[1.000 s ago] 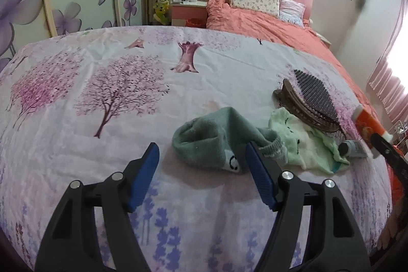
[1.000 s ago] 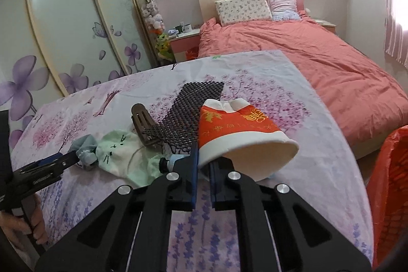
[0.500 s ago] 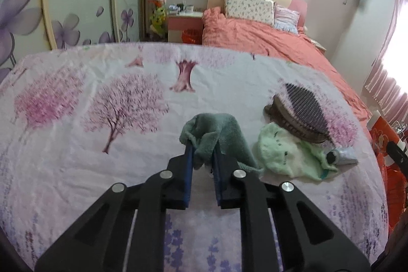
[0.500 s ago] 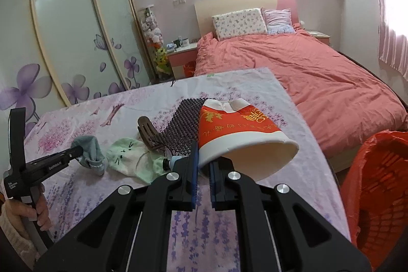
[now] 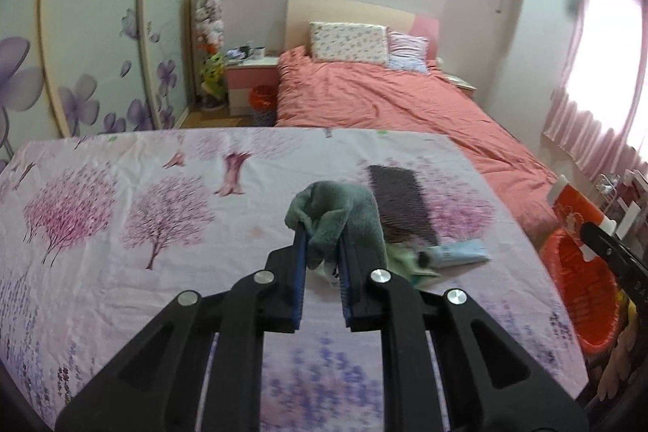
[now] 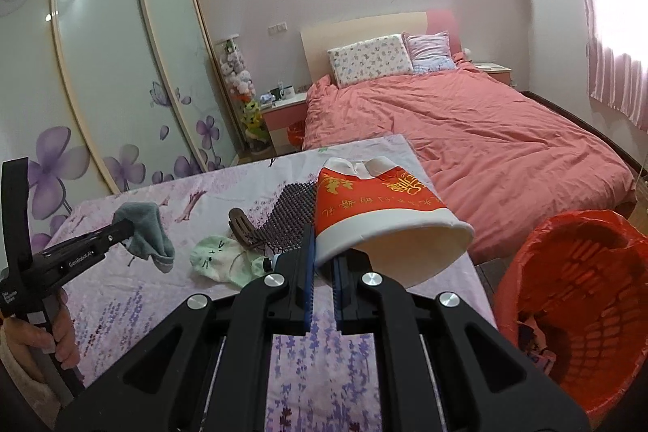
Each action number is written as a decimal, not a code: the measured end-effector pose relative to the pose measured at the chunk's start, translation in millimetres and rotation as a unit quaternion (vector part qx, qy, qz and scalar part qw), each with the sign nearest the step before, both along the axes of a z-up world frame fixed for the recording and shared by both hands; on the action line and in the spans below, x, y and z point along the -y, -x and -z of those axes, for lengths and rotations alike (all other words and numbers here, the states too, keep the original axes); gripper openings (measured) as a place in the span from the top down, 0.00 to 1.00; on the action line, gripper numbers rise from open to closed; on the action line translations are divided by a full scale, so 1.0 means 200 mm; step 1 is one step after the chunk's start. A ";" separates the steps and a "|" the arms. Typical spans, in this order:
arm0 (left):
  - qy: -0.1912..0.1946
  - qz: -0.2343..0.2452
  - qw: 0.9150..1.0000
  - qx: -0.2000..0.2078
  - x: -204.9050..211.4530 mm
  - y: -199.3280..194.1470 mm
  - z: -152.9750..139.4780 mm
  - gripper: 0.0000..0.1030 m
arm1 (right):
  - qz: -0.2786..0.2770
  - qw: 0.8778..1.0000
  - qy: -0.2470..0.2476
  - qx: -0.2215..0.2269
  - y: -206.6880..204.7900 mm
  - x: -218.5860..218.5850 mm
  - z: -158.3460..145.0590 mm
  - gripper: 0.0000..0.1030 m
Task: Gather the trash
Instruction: 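Carry the paper cup and grey sock into the orange basket and open both tools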
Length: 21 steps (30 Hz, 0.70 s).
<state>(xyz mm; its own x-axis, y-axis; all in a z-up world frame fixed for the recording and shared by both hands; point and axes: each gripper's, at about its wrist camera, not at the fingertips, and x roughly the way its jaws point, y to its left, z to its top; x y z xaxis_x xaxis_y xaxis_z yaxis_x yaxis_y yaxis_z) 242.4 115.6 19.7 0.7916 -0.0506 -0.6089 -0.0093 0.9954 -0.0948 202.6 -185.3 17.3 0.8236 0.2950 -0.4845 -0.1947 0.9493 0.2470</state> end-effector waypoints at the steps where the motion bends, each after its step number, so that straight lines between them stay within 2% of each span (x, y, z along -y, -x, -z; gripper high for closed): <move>1: 0.000 0.008 1.000 0.002 0.03 0.01 -0.02 0.86 | 0.002 1.000 -0.001 0.003 0.01 0.02 -0.01 0.93; 11: 0.007 0.071 0.997 0.016 0.34 0.07 -0.10 0.86 | 0.034 0.999 -0.008 0.021 0.13 0.18 -0.03 0.93; 21: 0.022 0.142 0.989 0.017 0.70 0.08 -0.12 0.86 | 0.084 0.996 -0.013 0.027 0.21 0.42 -0.02 0.93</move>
